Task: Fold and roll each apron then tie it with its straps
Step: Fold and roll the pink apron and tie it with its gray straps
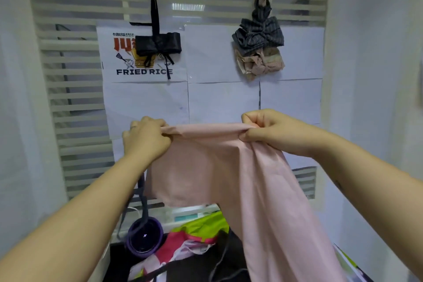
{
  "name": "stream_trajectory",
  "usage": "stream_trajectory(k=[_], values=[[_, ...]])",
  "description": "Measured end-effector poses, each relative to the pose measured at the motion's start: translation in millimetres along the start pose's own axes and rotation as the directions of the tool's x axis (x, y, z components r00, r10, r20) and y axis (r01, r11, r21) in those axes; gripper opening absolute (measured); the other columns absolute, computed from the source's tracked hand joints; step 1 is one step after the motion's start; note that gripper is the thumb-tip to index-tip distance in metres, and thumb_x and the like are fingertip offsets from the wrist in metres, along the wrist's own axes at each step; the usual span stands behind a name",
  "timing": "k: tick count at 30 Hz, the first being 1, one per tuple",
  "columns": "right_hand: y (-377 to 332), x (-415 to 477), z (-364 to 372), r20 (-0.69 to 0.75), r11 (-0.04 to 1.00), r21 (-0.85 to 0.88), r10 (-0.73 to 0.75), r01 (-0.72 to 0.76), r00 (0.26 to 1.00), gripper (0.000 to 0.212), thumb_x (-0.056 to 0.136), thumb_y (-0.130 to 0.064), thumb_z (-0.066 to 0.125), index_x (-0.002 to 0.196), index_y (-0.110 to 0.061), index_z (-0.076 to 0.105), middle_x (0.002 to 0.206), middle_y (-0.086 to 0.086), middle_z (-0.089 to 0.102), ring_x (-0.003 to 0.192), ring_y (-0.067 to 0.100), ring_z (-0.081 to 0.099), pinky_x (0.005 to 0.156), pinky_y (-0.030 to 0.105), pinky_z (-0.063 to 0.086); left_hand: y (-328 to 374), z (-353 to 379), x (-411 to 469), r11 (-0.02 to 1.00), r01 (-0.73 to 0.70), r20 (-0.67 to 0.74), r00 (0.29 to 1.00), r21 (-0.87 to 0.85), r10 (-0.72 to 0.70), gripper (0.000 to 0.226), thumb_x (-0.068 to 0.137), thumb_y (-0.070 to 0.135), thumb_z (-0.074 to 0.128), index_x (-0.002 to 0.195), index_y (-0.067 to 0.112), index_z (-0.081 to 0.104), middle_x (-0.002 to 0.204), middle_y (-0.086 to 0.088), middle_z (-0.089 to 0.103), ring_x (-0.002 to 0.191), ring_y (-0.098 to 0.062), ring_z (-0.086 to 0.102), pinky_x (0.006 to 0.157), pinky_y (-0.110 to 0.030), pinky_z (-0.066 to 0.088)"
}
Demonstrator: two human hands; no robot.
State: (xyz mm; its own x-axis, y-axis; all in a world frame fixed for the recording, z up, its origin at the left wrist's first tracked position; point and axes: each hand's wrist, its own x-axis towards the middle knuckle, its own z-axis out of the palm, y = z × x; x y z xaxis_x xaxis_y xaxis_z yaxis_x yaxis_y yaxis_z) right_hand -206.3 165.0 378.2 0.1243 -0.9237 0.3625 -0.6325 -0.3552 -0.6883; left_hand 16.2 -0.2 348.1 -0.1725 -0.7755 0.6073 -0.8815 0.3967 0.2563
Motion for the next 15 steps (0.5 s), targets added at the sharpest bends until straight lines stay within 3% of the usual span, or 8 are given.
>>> stream_trajectory(k=[3,5,7,8,9,12,15], values=[[-1,-6,-15,-0.075,0.999,-0.041,0.005,-0.008,0.997,0.04,0.09,-0.004,0.054,0.061,-0.02,0.032,0.057,-0.006,0.03,0.052,0.008,0.026,0.047,0.023,0.02,4,2,7,0.968,0.072,0.068,0.996,-0.241,-0.057,0.021,0.094,0.027,0.049,0.074,0.021,0.054,0.087,-0.008,0.057,0.086,-0.03,0.051,0.062,-0.03,0.037],[2,-9,-27,-0.138,0.998,-0.059,0.011,-0.019,0.99,0.042,0.09,-0.002,0.054,0.06,-0.02,0.031,0.056,-0.006,0.029,0.052,0.008,0.025,0.048,0.025,0.019,15,4,8,0.861,0.171,0.193,0.977,-0.48,-0.087,0.023,0.097,0.022,0.046,0.079,0.012,0.055,0.08,-0.009,0.053,0.075,-0.027,0.05,0.055,-0.028,0.037],[5,-11,-37,-0.2,0.994,-0.1,0.013,-0.034,0.98,0.042,0.088,-0.003,0.056,0.059,-0.02,0.031,0.054,-0.006,0.029,0.051,0.008,0.025,0.048,0.026,0.018,30,3,8,0.54,0.395,0.392,0.911,-0.743,-0.127,0.017,0.101,0.021,0.041,0.097,0.015,0.056,0.084,-0.003,0.054,0.074,-0.026,0.059,0.051,-0.026,0.053],[7,-11,-42,-0.23,0.989,-0.139,0.005,-0.038,0.973,0.042,0.087,-0.004,0.058,0.059,-0.02,0.032,0.053,-0.007,0.029,0.049,0.008,0.025,0.047,0.025,0.018,36,2,10,0.394,0.454,0.442,0.888,-0.799,-0.129,0.016,0.102,0.02,0.039,0.106,0.018,0.054,0.091,-0.001,0.057,0.082,-0.026,0.064,0.057,-0.031,0.059],[7,-10,-46,-0.257,0.981,-0.191,-0.009,-0.041,0.966,0.041,0.086,-0.006,0.06,0.059,-0.019,0.033,0.05,-0.009,0.03,0.048,0.006,0.025,0.045,0.022,0.019,40,2,16,0.334,0.448,0.423,0.894,-0.829,-0.148,0.017,0.102,0.02,0.037,0.109,0.02,0.053,0.1,-0.002,0.06,0.09,-0.027,0.064,0.065,-0.037,0.059],[10,-5,-56,-0.36,0.92,-0.39,-0.121,-0.031,0.925,0.035,0.083,-0.017,0.068,0.062,-0.018,0.039,0.047,-0.013,0.038,0.045,0.004,0.032,0.044,0.015,0.026,51,-9,37,0.453,0.215,0.091,0.956,-0.865,-0.281,0.023,0.098,0.022,0.036,0.108,0.023,0.057,0.116,-0.009,0.062,0.094,-0.027,0.057,0.078,-0.036,0.048],[19,1,-67,-0.424,0.826,-0.563,-0.263,-0.025,0.866,0.028,0.078,-0.03,0.072,0.069,-0.022,0.047,0.065,-0.009,0.055,0.061,0.006,0.047,0.062,0.031,0.043,68,-38,51,0.626,-0.054,-0.302,0.906,-0.778,-0.298,0.033,0.096,0.017,0.037,0.12,0.017,0.059,0.126,-0.008,0.053,0.112,-0.025,0.051,0.097,-0.033,0.042]])
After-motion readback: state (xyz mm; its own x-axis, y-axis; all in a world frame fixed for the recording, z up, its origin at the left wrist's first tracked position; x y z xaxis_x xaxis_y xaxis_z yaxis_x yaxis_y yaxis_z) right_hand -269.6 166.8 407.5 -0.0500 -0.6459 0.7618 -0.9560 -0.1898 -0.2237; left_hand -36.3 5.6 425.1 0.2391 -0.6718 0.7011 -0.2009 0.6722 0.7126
